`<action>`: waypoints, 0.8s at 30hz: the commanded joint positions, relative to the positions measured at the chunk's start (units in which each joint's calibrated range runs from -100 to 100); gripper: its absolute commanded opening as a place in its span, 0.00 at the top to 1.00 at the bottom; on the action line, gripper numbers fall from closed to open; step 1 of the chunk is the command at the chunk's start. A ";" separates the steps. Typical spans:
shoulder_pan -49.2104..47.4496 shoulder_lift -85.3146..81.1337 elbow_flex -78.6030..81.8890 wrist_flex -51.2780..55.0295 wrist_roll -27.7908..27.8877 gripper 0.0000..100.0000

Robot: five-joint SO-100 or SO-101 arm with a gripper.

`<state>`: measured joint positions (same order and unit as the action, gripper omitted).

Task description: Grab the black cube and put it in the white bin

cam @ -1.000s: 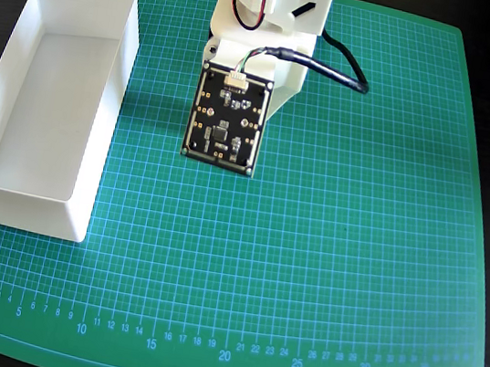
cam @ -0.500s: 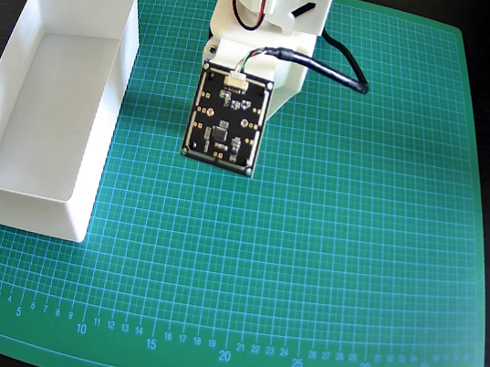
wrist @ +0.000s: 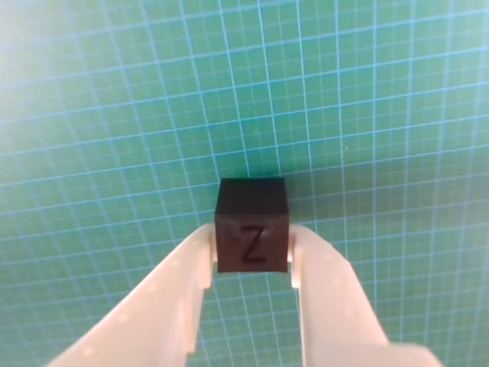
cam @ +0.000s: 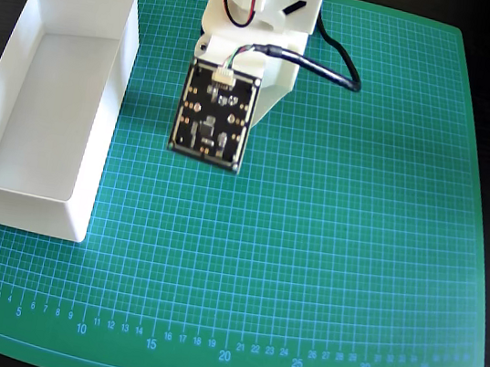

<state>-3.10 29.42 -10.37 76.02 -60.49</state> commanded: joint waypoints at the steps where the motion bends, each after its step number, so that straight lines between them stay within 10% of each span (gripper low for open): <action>1: -0.09 -5.13 -2.04 0.23 0.09 0.97; 17: 10.30 -25.84 -0.95 15.60 0.35 0.97; 24: 21.52 -25.76 -1.95 15.77 9.18 0.97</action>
<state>14.44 6.29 -10.37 91.47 -54.00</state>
